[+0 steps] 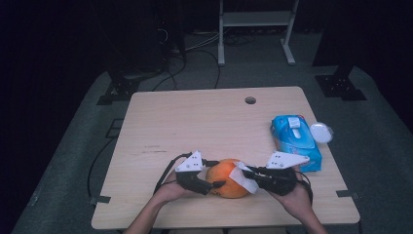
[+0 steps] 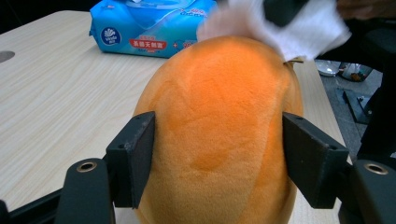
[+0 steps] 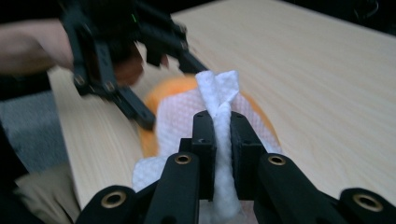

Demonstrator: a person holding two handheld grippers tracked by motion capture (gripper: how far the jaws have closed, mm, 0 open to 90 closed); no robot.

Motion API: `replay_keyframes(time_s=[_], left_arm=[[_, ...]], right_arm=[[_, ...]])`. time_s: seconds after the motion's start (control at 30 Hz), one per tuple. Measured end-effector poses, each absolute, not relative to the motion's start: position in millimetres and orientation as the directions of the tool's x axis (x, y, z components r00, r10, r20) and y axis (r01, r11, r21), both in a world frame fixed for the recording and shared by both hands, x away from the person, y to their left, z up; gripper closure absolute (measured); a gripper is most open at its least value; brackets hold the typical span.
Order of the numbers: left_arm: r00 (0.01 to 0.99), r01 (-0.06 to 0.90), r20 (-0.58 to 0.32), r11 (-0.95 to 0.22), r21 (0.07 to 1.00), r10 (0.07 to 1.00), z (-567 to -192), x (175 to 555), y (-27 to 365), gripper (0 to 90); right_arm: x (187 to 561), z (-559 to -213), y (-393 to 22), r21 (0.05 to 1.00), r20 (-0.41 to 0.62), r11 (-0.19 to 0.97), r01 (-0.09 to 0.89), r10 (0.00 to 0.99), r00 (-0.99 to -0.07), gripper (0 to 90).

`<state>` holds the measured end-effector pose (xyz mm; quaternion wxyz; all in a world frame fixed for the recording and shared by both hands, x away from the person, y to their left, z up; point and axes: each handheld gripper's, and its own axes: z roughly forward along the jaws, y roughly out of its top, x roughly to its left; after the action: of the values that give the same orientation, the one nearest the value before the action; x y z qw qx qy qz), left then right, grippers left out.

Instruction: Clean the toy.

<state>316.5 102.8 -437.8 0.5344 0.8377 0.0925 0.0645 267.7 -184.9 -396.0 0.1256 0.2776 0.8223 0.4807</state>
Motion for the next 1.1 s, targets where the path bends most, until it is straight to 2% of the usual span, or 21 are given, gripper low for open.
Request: replay_keyframes(time_s=[0.1, 0.2, 0.3, 0.47, 0.57, 0.67, 0.8, 0.9, 1.0, 1.1], left_arm=[[0.973, 0.090, 0.008, -0.412, 0.907, 0.229, -438, 317, 103, 30.3], [0.974, 0.083, 0.015, -0.416, 0.906, 0.226, -438, 316, 102, 30.4], [0.975, 0.076, 0.018, -0.411, 0.908, 0.221, -438, 316, 99, 30.1], [0.975, 0.080, 0.014, -0.411, 0.908, 0.220, -439, 317, 102, 30.2], [0.975, 0.085, 0.008, -0.410, 0.908, 0.221, -440, 317, 102, 30.1], [0.975, 0.086, 0.010, -0.414, 0.906, 0.224, -440, 318, 103, 29.9], [0.974, 0.090, 0.007, -0.414, 0.906, 0.228, -440, 318, 103, 29.5], [0.972, 0.097, 0.002, -0.411, 0.906, 0.234, -441, 319, 104, 28.7], [0.970, 0.107, -0.006, -0.408, 0.907, 0.242, -441, 319, 105, 28.1], [0.972, 0.099, 0.001, -0.412, 0.906, 0.236, -440, 318, 103, 28.2]], right_arm=[[273, -405, -191, 0.844, 0.079, 0.389, 0.369, 0.590, -0.803, 81.6], [273, -403, -194, 0.831, 0.021, 0.420, 0.364, 0.631, -0.776, 81.7], [273, -399, -194, 0.853, 0.062, 0.376, 0.361, 0.615, -0.786, 81.6], [271, -400, -186, 0.849, 0.041, 0.405, 0.340, 0.589, -0.807, 81.5], [272, -407, -190, 0.829, 0.003, 0.437, 0.348, 0.620, -0.785, 81.7], [273, -408, -195, 0.826, 0.014, 0.430, 0.365, 0.632, -0.775, 81.8], [269, -396, -196, 0.870, 0.088, 0.344, 0.353, 0.596, -0.798, 81.8], [267, -395, -191, 0.870, 0.082, 0.361, 0.337, 0.568, -0.819, 81.5], [271, -404, -191, 0.840, 0.055, 0.407, 0.359, 0.595, -0.802, 81.2], [273, -402, -196, 0.845, 0.053, 0.388, 0.368, 0.625, -0.779, 81.4]])
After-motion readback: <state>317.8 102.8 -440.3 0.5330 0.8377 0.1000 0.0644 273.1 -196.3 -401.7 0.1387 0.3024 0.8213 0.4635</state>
